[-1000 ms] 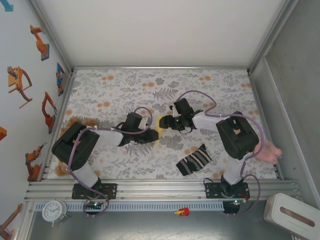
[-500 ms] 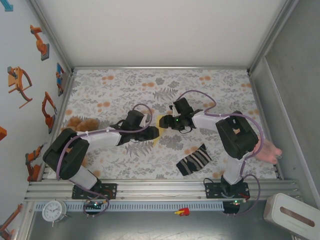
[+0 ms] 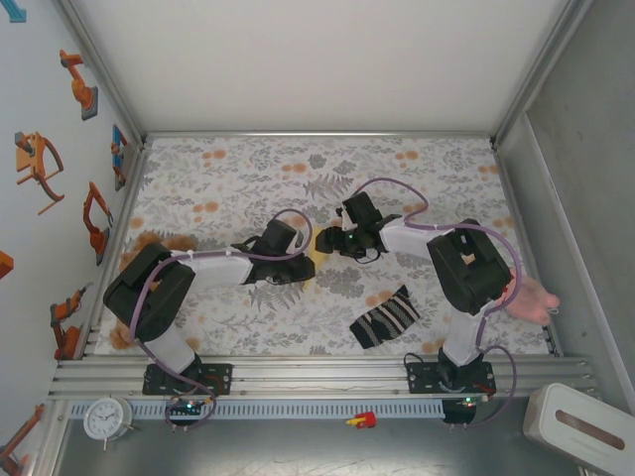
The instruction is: Fold a paper plane with a square sheet of paper (pick it up from the middle)
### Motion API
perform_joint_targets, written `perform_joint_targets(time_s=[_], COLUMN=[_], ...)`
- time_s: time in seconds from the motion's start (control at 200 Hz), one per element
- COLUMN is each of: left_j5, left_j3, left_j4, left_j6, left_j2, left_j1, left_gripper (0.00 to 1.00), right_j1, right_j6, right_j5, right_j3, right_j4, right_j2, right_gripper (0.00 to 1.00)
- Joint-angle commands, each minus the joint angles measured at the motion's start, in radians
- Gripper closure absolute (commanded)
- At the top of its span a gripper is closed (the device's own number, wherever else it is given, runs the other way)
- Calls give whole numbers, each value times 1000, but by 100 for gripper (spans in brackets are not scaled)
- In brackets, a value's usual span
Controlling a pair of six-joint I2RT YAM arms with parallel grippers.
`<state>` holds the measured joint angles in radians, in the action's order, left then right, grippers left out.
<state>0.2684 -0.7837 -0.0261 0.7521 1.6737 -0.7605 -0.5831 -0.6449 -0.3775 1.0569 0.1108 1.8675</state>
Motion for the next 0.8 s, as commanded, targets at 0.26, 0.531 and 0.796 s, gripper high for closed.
perform_joint_targets(time_s=[0.26,0.531,0.796], left_j5=[53,178,235], left_j3=[49,122,159], left_j4=[-88,-271,-374], left_j6=[22,90,138], left_j2=[42,55,78], left_j1=[19,63,87], left_gripper=[83,85,86], right_j1=[-3,36,52], right_j6=[13,123,198], right_j5=[5,-78,-80], right_j3=[7,-12,38], right_j4=[19,-10,67], right_j2=[26,-55,-21], right_gripper=[31,31,31])
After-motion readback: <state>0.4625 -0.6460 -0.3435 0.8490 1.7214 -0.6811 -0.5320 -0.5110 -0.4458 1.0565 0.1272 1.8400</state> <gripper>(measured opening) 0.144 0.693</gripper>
